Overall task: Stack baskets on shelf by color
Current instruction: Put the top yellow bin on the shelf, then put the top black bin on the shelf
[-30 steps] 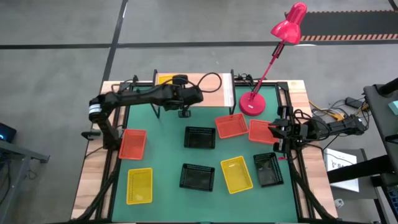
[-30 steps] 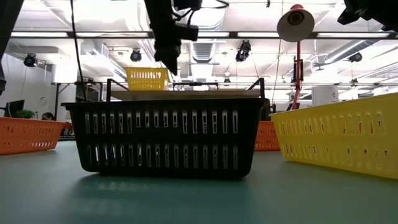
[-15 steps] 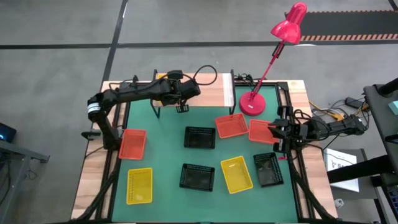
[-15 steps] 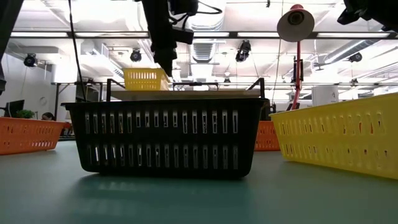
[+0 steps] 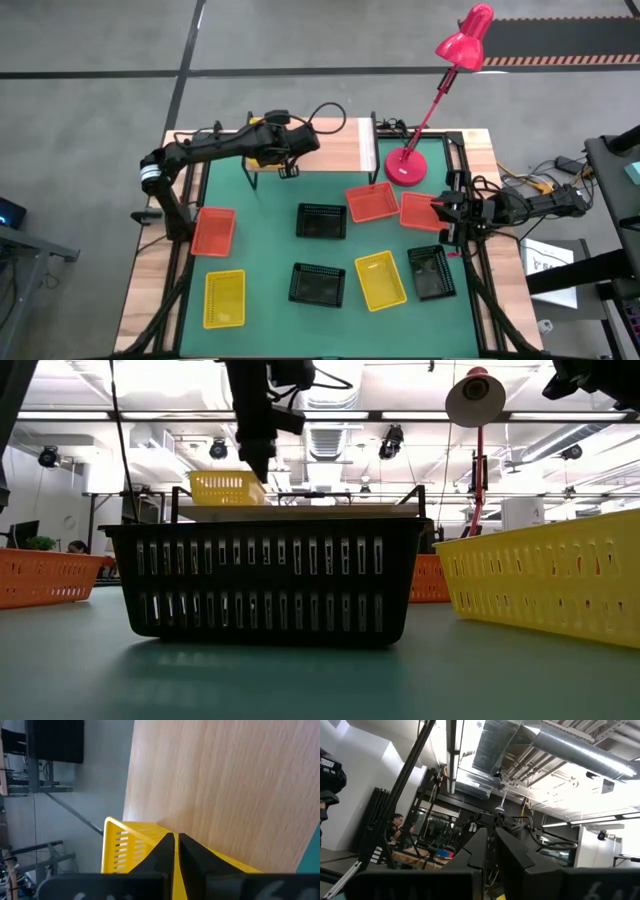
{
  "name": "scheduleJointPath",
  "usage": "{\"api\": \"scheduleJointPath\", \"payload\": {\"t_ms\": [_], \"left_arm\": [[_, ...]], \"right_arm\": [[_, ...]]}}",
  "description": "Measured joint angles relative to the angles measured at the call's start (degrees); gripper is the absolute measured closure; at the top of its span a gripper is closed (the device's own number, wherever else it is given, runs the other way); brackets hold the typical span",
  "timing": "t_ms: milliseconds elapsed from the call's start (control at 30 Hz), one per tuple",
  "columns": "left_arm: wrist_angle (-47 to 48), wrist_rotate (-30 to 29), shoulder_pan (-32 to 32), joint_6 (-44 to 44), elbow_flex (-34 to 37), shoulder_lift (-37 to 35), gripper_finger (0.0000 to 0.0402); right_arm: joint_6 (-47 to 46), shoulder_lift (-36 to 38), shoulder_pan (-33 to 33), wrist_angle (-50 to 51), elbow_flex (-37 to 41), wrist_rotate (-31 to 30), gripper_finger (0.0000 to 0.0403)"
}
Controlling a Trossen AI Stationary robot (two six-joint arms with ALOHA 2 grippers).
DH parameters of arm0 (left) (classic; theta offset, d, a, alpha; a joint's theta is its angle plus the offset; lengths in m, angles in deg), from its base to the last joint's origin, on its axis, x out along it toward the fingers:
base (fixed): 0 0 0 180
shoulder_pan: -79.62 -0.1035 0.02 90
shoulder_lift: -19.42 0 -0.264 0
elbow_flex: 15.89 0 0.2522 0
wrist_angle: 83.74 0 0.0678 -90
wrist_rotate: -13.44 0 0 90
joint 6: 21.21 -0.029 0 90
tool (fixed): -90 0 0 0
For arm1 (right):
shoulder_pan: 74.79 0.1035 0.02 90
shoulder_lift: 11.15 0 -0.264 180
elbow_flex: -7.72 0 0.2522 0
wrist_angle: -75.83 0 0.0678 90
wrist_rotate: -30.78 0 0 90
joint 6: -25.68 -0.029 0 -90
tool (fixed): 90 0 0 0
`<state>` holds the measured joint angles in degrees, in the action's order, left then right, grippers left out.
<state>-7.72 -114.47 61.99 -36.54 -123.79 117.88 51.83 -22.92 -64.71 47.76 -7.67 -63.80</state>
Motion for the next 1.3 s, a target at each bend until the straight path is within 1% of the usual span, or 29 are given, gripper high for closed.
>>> {"api": "scheduleJointPath", "payload": {"t_ms": [133,267,333,467,567,667,733,767,833,933,1067,1167,1267,1300], "left_arm": [[1.4,-0.4,0.0,0.0,0.0,0.0,0.0394],[1.3,-2.9,0.0,-0.3,0.0,-0.2,0.0394],[1.2,-3.1,0.2,-0.3,0.0,-0.5,0.0394],[1.2,-2.5,2.6,1.2,0.0,-2.4,0.0394],[0.8,1.9,6.4,2.5,0.5,-5.4,0.0394],[-0.8,9.8,11.2,3.5,2.2,-9.5,0.0394],[-4.9,15.8,14.9,3.5,4.1,-12.7,0.0394],[-7.9,17.8,17.0,3.6,5.6,-14.1,0.0394],[-15.9,19.1,21.1,2.9,9.4,-17.2,0.0394],[-26.7,19.3,26.5,0.1,16.4,-21.5,0.0394],[-39.6,19.1,31.0,-1.7,26.4,-26.4,0.0394],[-47.8,18.1,32.2,-1.6,32.6,-29.2,0.0394],[-53.1,17.3,32.3,-2.5,37.1,-31.7,0.0394],[-53.5,16.2,32.3,-3.1,38.1,-32.5,0.0394]], "right_arm": [[0.0,0.0,0.0,0.0,0.0,0.0,0.0374],[0.0,0.0,0.0,0.0,0.0,0.0,0.0374],[0.0,0.0,0.0,0.0,0.0,0.0,0.0374],[0.0,0.0,0.0,1.1,0.0,0.0,0.0374],[-0.2,0.0,0.0,1.8,0.0,-0.5,0.0374],[-0.2,-0.1,0.0,3.9,0.0,-2.4,0.0374],[-0.9,-0.6,0.0,4.7,0.0,-4.5,0.0374],[-1.2,-1.1,0.0,4.8,0.0,-5.1,0.0374],[-2.1,-2.3,0.0,4.3,0.0,-5.1,0.0374],[-2.6,-4.5,0.0,2.0,0.0,-5.1,0.0374],[-2.6,-8.2,0.0,-1.7,0.0,-4.9,0.0374],[-3.4,-11.2,0.0,-2.8,-0.7,-4.9,0.0374],[-4.0,-15.0,0.0,-2.1,-3.5,-5.0,0.0374],[-4.0,-16.5,0.0,-1.2,-4.8,-5.0,0.0375]]}}
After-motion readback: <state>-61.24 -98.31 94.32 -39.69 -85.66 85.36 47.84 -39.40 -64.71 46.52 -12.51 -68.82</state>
